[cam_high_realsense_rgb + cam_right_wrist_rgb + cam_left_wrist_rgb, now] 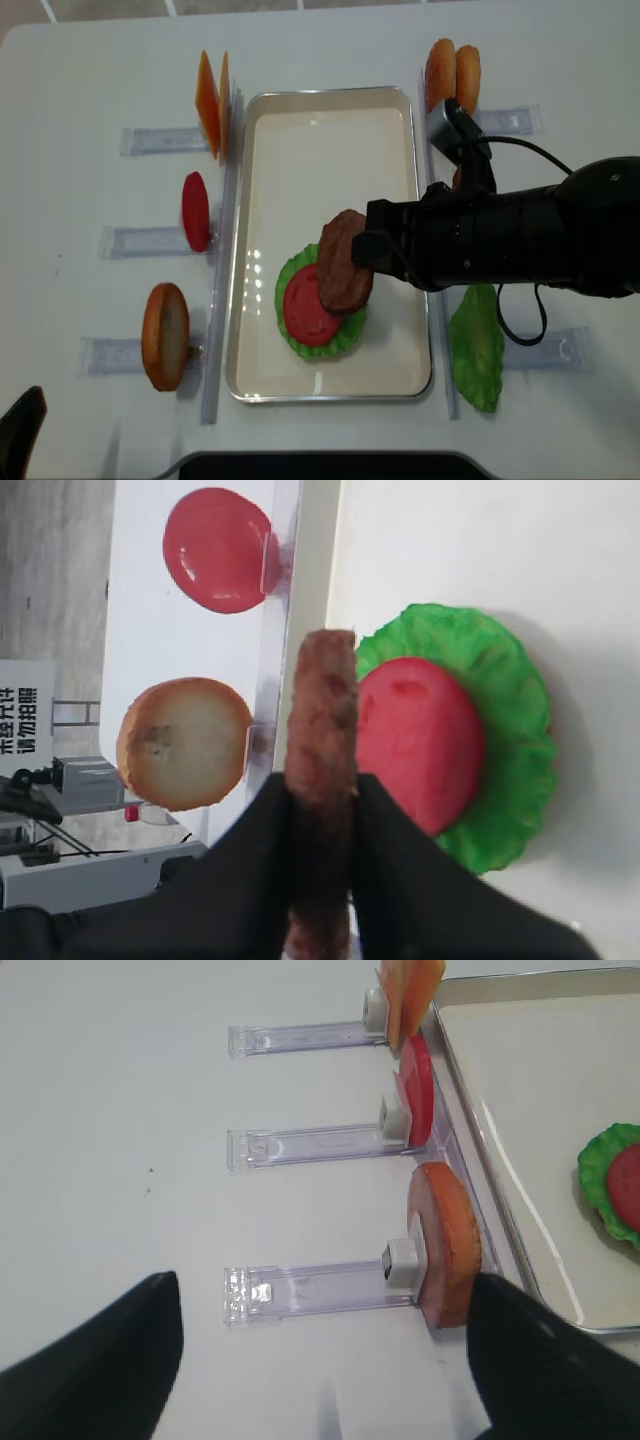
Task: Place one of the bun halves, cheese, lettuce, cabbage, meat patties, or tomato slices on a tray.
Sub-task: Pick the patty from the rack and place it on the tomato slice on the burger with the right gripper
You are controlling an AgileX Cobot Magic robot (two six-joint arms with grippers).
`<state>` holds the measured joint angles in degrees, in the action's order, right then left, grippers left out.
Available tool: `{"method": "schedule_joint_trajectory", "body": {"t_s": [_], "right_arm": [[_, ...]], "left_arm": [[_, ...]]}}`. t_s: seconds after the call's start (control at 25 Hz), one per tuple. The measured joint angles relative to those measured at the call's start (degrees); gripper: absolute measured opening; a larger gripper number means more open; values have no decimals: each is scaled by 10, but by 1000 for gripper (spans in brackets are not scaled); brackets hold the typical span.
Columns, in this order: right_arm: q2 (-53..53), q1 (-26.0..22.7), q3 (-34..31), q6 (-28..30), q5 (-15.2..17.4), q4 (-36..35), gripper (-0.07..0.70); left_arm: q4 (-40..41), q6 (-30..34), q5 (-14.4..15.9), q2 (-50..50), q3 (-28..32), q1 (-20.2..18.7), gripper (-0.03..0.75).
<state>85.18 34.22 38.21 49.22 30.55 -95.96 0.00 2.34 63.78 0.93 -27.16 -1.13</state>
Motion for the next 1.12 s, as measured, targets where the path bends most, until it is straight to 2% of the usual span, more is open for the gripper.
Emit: {"method": "schedule_joint_trajectory", "body": {"t_s": [0.16, 0.36, 0.64, 1.12], "right_arm": [[32, 1, 0, 45, 34, -50, 121], [64, 10, 13, 63, 48, -70, 121], [101, 11, 50, 69, 58, -72, 121], [135, 20, 55, 78, 58, -70, 121]], "left_arm": [[0, 0, 0, 0, 0, 0, 692], [0, 0, 0, 0, 0, 0, 692], [0, 0, 0, 0, 0, 0, 692], [0, 0, 0, 0, 0, 0, 692]]}}
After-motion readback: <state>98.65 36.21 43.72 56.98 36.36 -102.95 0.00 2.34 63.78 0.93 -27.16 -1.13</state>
